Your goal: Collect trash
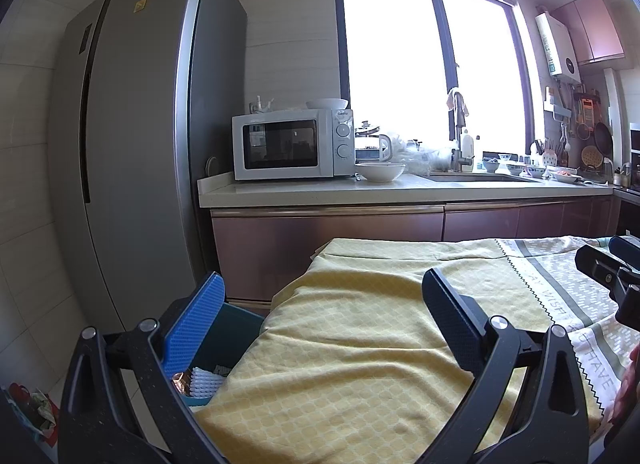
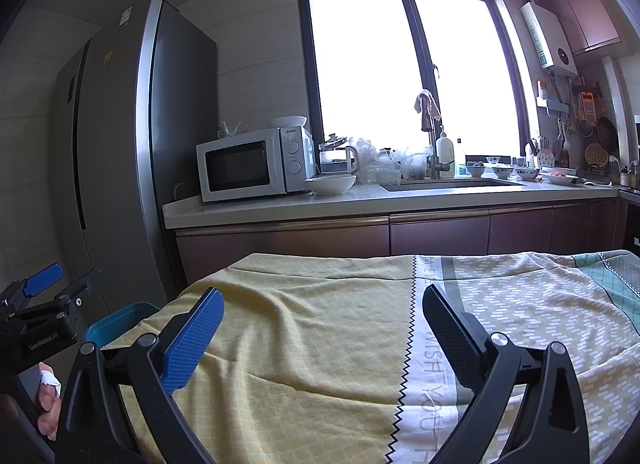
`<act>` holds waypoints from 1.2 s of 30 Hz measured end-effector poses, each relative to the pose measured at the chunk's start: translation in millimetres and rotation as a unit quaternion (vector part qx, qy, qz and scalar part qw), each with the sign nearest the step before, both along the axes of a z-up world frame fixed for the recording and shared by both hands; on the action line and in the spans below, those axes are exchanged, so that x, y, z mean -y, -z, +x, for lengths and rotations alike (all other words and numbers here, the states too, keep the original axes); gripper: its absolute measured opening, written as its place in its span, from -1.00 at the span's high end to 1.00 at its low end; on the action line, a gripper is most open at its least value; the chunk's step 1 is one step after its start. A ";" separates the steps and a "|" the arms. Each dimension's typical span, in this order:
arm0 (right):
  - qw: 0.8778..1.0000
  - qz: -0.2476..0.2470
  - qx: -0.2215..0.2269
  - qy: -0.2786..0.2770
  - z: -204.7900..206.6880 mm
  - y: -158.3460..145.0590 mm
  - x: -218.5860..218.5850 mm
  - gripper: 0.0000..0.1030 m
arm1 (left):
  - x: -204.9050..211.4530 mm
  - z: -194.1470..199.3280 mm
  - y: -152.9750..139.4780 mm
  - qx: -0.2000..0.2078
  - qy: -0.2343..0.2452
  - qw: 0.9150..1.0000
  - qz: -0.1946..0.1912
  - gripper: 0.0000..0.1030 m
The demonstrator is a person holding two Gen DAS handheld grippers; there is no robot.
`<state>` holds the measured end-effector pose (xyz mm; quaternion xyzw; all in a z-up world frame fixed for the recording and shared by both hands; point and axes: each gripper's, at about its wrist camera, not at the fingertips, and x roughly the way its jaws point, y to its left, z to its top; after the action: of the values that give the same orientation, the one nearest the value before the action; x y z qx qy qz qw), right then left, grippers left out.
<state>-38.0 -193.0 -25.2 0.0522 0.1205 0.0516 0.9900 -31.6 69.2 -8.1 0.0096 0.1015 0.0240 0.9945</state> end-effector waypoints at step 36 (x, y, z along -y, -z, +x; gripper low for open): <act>1.000 0.003 -0.002 0.001 0.8 -0.9 2.6 -0.87 | 5.0 6.3 4.1 -0.008 0.016 1.000 0.004 -0.89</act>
<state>-37.2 -195.6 -24.3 0.0550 0.1226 0.0512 0.9896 -25.3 64.2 -12.2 0.0150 0.1093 0.0086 0.9939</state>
